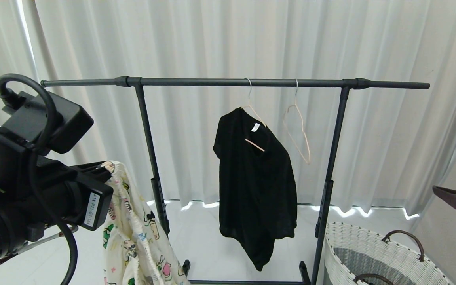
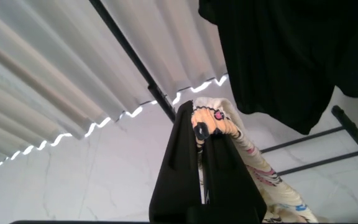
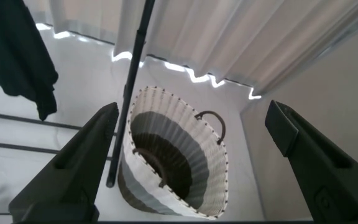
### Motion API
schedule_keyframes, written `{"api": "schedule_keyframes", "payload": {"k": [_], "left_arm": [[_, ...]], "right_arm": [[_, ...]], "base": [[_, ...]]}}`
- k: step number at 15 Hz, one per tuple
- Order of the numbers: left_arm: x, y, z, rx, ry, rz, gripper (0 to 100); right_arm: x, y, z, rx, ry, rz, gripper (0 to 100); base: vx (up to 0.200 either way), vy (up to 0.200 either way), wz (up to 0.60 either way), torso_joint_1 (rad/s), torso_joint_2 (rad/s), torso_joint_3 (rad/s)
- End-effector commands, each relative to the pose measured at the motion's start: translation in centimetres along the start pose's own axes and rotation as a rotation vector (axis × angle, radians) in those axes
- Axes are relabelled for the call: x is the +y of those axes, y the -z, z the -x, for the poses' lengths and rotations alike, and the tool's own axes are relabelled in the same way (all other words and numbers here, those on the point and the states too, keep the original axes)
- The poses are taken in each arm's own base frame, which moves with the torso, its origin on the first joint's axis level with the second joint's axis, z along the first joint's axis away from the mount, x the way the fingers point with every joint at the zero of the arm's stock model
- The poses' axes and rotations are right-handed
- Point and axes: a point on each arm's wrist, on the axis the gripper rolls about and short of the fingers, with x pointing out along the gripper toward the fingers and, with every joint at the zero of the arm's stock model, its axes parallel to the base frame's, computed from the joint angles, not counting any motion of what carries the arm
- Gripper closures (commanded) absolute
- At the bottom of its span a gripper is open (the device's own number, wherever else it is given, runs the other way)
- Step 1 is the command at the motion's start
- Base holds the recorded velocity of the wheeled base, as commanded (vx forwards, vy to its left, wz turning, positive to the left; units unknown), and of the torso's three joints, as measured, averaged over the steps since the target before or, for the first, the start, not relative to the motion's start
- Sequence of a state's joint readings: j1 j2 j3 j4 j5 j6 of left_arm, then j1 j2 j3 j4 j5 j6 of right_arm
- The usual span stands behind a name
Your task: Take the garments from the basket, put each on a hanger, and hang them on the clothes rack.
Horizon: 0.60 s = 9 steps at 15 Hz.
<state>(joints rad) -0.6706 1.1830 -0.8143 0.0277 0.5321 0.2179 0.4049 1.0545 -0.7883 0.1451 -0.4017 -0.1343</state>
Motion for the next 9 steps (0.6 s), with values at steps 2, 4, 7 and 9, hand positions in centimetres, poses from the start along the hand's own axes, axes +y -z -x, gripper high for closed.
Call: {"api": "schedule_keyframes", "payload": {"k": [2, 4, 7, 9], "left_arm": [[0.0, 0.0, 0.0, 0.002, 0.0, -0.001, 100], [-0.1, 0.3, -0.1, 0.009, 0.003, -0.006, 100], [-0.2, 1.1, -0.4, 0.04, -0.006, -0.016, 100], [-0.1, 1.1, -0.4, 0.043, -0.011, -0.014, 100]], "right_arm": [[0.0, 0.0, -0.1, 0.0, 0.0, -0.001, 0], [0.1, 0.2, -0.2, 0.01, -0.001, 0.002, 0], [0.3, 1.2, -0.4, 0.038, -0.005, 0.014, 0], [0.5, 1.8, -0.7, 0.024, -0.003, 0.011, 0]], "base": [[0.0, 0.0, 0.0, 0.215, -0.49, -0.278], [0.0, 0.0, 0.0, 0.234, -0.51, -0.278], [0.0, 0.0, 0.0, 0.242, -0.51, -0.279], [0.0, 0.0, 0.0, 0.195, -0.42, -0.227]]}}
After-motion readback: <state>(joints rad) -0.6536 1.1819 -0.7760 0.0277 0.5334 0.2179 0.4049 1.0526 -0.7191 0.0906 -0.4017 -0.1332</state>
